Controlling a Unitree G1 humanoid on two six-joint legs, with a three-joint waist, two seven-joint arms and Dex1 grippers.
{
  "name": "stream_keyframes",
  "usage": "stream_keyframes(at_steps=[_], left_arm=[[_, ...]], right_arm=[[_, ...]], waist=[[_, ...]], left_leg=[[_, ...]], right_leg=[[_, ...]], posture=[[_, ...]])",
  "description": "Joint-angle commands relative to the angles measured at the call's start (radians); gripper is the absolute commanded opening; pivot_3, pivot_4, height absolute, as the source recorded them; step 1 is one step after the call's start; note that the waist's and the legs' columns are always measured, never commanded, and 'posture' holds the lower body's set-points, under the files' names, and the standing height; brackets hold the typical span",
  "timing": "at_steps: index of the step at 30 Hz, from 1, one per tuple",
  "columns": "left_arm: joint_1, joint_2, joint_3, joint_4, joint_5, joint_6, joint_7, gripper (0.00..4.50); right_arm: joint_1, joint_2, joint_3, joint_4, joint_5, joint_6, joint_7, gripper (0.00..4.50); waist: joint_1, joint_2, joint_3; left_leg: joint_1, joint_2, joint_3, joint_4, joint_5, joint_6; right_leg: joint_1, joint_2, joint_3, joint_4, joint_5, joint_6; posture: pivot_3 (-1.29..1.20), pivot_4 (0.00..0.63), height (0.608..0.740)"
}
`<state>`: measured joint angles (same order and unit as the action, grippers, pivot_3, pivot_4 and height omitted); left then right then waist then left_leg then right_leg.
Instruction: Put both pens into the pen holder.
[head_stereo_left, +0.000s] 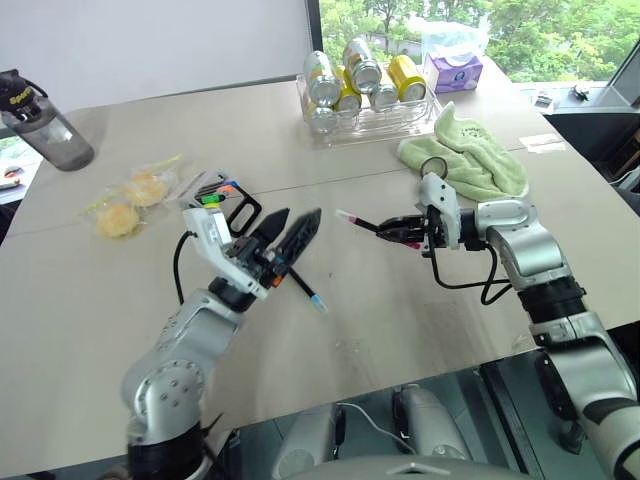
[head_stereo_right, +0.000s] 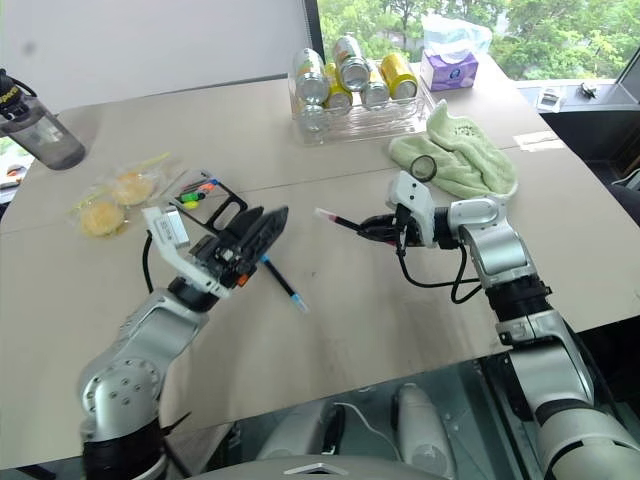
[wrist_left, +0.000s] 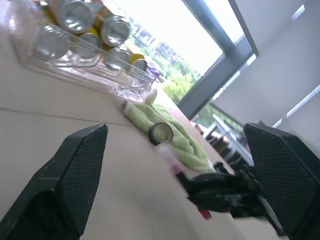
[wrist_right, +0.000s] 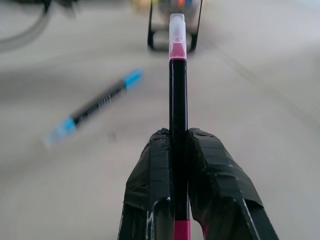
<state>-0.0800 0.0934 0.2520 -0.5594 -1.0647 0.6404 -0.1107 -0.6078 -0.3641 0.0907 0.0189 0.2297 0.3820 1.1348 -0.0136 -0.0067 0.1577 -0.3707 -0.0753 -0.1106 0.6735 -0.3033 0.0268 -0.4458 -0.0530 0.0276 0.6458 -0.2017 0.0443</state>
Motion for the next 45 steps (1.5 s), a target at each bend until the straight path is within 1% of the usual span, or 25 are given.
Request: stream_keyframes(at_steps=[1, 5, 10, 13, 14, 15, 16, 19, 20, 21, 22, 23, 24, 25, 29, 30, 31, 32, 33, 34, 37, 38, 39, 42, 45], left_arm=[[-0.024, -0.03, -0.033, -0.011, -0.055, -0.01, 0.038, 4.5], [-0.037, 0.01, -0.068, 0.009, -0.054, 0.016, -0.006, 4.5], [-0.016, 0.091, -0.118, 0.001, -0.046, 0.055, -0.076, 4.5], [-0.005, 0.104, -0.137, 0.004, -0.031, 0.045, -0.091, 4.5], [-0.006, 0.102, -0.14, 0.006, -0.028, 0.038, -0.093, 4.08], [-0.008, 0.1, -0.142, 0.008, -0.023, 0.03, -0.097, 3.97], [-0.009, 0.1, -0.144, 0.009, -0.019, 0.024, -0.101, 3.73], [-0.014, 0.094, -0.145, 0.013, -0.008, 0.002, -0.108, 2.44], [-0.015, 0.094, -0.146, 0.014, -0.006, -0.003, -0.111, 1.81], [-0.017, 0.094, -0.145, 0.012, -0.008, -0.006, -0.115, 1.47], [-0.019, 0.096, -0.146, 0.009, -0.009, -0.008, -0.121, 1.4], [-0.019, 0.097, -0.147, 0.007, -0.011, -0.009, -0.125, 0.73], [-0.02, 0.096, -0.147, 0.005, -0.013, -0.011, -0.127, 0.44], [-0.021, 0.096, -0.148, 0.006, -0.013, -0.013, -0.128, 0.01], [-0.024, 0.097, -0.151, 0.009, -0.003, -0.022, -0.138, 0.01], [-0.024, 0.097, -0.151, 0.01, -0.001, -0.024, -0.139, 0.0], [-0.024, 0.097, -0.151, 0.011, 0.003, -0.028, -0.141, 0.0], [-0.025, 0.097, -0.151, 0.013, 0.008, -0.034, -0.143, 0.0], [-0.025, 0.098, -0.15, 0.015, 0.015, -0.04, -0.146, 0.0], [-0.025, 0.099, -0.151, 0.017, 0.021, -0.045, -0.148, 0.0], [-0.027, 0.097, -0.153, 0.021, 0.043, -0.064, -0.154, 0.0], [-0.028, 0.097, -0.154, 0.023, 0.048, -0.069, -0.156, 0.0], [-0.028, 0.096, -0.155, 0.024, 0.053, -0.073, -0.157, 0.0], [-0.026, 0.096, -0.155, 0.026, 0.066, -0.083, -0.163, 0.0], [-0.03, 0.116, -0.159, 0.024, 0.131, -0.112, -0.172, 0.0]], right_arm=[[0.048, 0.03, -0.024, -0.173, 0.107, 0.057, -0.051, 0.05], [0.08, 0.079, 0.012, -0.271, 0.15, 0.087, -0.113, 0.05], [0.083, 0.076, 0.047, -0.298, 0.163, 0.094, -0.137, 0.05], [0.079, 0.066, 0.061, -0.302, 0.17, 0.093, -0.139, 0.05], [0.079, 0.061, 0.065, -0.302, 0.172, 0.092, -0.139, 0.0], [0.079, 0.056, 0.067, -0.299, 0.172, 0.09, -0.138, 0.0], [0.08, 0.052, 0.069, -0.297, 0.173, 0.088, -0.138, 0.0], [0.082, 0.041, 0.076, -0.289, 0.17, 0.08, -0.14, 0.0], [0.083, 0.037, 0.079, -0.287, 0.169, 0.078, -0.141, 0.0], [0.084, 0.033, 0.081, -0.284, 0.165, 0.075, -0.142, 0.0], [0.086, 0.029, 0.085, -0.281, 0.162, 0.071, -0.142, 0.0], [0.087, 0.026, 0.088, -0.278, 0.159, 0.068, -0.143, 0.0], [0.088, 0.023, 0.091, -0.276, 0.157, 0.064, -0.144, 0.0], [0.087, 0.02, 0.093, -0.272, 0.156, 0.06, -0.144, 0.0], [0.081, -0.004, 0.104, -0.268, 0.144, 0.074, -0.148, 0.0], [0.081, -0.009, 0.106, -0.266, 0.142, 0.072, -0.149, 0.96], [0.081, -0.014, 0.106, -0.265, 0.143, 0.073, -0.15, 1.24], [0.082, -0.018, 0.106, -0.264, 0.143, 0.073, -0.151, 1.72], [0.082, -0.022, 0.106, -0.264, 0.144, 0.076, -0.155, 1.98], [0.083, -0.024, 0.105, -0.264, 0.146, 0.082, -0.159, 2.54], [0.086, -0.034, 0.103, -0.277, 0.168, 0.151, -0.176, 3.82], [0.086, -0.033, 0.099, -0.282, 0.179, 0.176, -0.182, 4.37], [0.087, -0.034, 0.092, -0.29, 0.198, 0.213, -0.187, 4.45], [0.09, -0.049, 0.077, -0.311, 0.252, 0.289, -0.182, 4.45], [0.104, -0.087, 0.058, -0.304, 0.245, 0.277, -0.185, 4.45]], waist=[[0.001, 0.0, 0.0], [0.0, 0.0, 0.0], [0.0, 0.0, 0.0], [0.001, 0.0, 0.0], [0.001, 0.0, 0.0], [0.001, 0.0, 0.0], [0.001, 0.0, 0.0], [0.0, 0.0, 0.0], [0.0, 0.0, 0.0], [0.001, 0.0, 0.0], [0.001, 0.0, 0.0], [0.001, 0.0, 0.0], [0.001, 0.0, 0.0], [0.001, 0.0, 0.0], [0.001, 0.0, 0.0], [0.001, 0.0, 0.0], [0.001, 0.0, 0.0], [0.001, 0.0, 0.0], [0.001, 0.0, 0.0], [0.001, 0.0, 0.0], [0.001, 0.0, 0.0], [0.001, 0.0, 0.0], [0.001, 0.0, 0.0], [0.002, 0.0, 0.0], [0.003, 0.0, 0.0]], left_leg=[[0.0, 0.0, 0.0, 0.0, 0.0, 0.0], [0.0, 0.0, 0.001, 0.002, 0.0, 0.0], [0.001, 0.0, 0.001, 0.002, 0.0, 0.0], [0.001, -0.001, 0.001, 0.002, 0.0, 0.0], [0.001, -0.001, 0.001, 0.002, 0.0, 0.0], [0.001, -0.001, 0.001, 0.002, 0.0, 0.0], [0.001, -0.001, 0.001, 0.002, 0.0, 0.0], [0.001, -0.001, 0.001, 0.002, 0.0, 0.0], [0.001, -0.001, 0.001, 0.002, 0.0, 0.0], [0.001, -0.001, 0.001, 0.002, 0.0, 0.0], [0.001, -0.001, 0.001, 0.002, 0.0, 0.0], [0.001, -0.001, 0.001, 0.002, 0.0, 0.0], [0.001, -0.001, 0.001, 0.002, 0.0, 0.0], [0.001, -0.001, 0.001, 0.002, 0.0, 0.0], [0.001, -0.001, 0.001, 0.002, 0.0, 0.0], [0.001, -0.001, 0.001, 0.002, 0.0, 0.0], [0.001, -0.001, 0.001, 0.002, 0.0, 0.0], [0.001, -0.001, 0.001, 0.002, 0.0, 0.0], [0.001, 0.0, 0.001, 0.002, 0.0, 0.0], [0.001, 0.0, 0.001, 0.002, 0.0, 0.0], [0.001, 0.0, 0.001, 0.002, 0.0, 0.0], [0.001, 0.0, 0.001, 0.002, 0.0, 0.0], [0.001, 0.0, 0.001, 0.002, 0.0, 0.0], [0.001, 0.0, 0.001, 0.002, 0.0, 0.0], [0.0, 0.0, 0.001, 0.002, 0.0, 0.0]], right_leg=[[0.0, 0.0, 0.0, 0.0, 0.0, 0.0], [0.0, 0.001, 0.0, 0.002, 0.0, 0.0], [0.0, 0.001, 0.0, 0.002, 0.0, 0.0], [0.0, 0.001, 0.001, 0.002, 0.0, 0.0], [0.0, 0.001, 0.0, 0.002, 0.0, 0.0], [0.0, 0.001, 0.0, 0.002, 0.0, 0.0], [0.0, 0.001, 0.0, 0.002, 0.0, 0.0], [0.0, 0.001, 0.0, 0.002, 0.0, 0.0], [0.0, 0.001, 0.001, 0.002, 0.0, 0.0], [0.0, 0.001, 0.001, 0.002, 0.0, 0.0], [0.0, 0.001, 0.0, 0.002, 0.0, 0.0], [0.0, 0.001, 0.0, 0.002, 0.0, 0.0], [0.0, 0.001, 0.001, 0.002, 0.0, 0.0], [0.0, 0.001, 0.001, 0.002, 0.0, 0.0], [0.0, 0.001, 0.001, 0.002, 0.0, 0.0], [0.0, 0.001, 0.001, 0.002, 0.0, 0.0], [0.0, 0.001, 0.001, 0.002, 0.0, 0.0], [0.0, 0.001, 0.001, 0.002, 0.0, 0.0], [0.0, 0.001, 0.0, 0.002, 0.0, 0.0], [0.0, 0.001, 0.0, 0.002, 0.0, 0.0], [0.0, 0.001, 0.001, 0.002, 0.0, 0.0], [0.0, 0.0, 0.001, 0.002, 0.0, 0.0], [0.0, 0.0, 0.001, 0.002, 0.0, 0.0], [0.0, 0.0, 0.001, 0.002, 0.0, 0.0], [0.0, 0.0, 0.0, 0.001, 0.0, 0.0]], posture=[[0.0, 0.15, 0.739], [0.0, 0.15, 0.739], [0.0, 0.15, 0.739], [0.0, 0.15, 0.739], [0.0, 0.15, 0.739], [0.0, 0.15, 0.739], [0.0, 0.15, 0.739], [0.0, 0.15, 0.739], [0.0, 0.15, 0.739], [0.0, 0.15, 0.739], [0.0, 0.15, 0.739], [0.0, 0.15, 0.739], [0.0, 0.15, 0.739], [0.0, 0.15, 0.739], [0.0, 0.15, 0.739], [0.0, 0.15, 0.739], [0.0, 0.15, 0.739], [0.0, 0.15, 0.739], [0.0, 0.15, 0.739], [0.0, 0.15, 0.739], [0.0, 0.15, 0.739], [0.0, 0.15, 0.739], [0.0, 0.15, 0.739], [0.0, 0.15, 0.739], [0.0, 0.15, 0.739]])
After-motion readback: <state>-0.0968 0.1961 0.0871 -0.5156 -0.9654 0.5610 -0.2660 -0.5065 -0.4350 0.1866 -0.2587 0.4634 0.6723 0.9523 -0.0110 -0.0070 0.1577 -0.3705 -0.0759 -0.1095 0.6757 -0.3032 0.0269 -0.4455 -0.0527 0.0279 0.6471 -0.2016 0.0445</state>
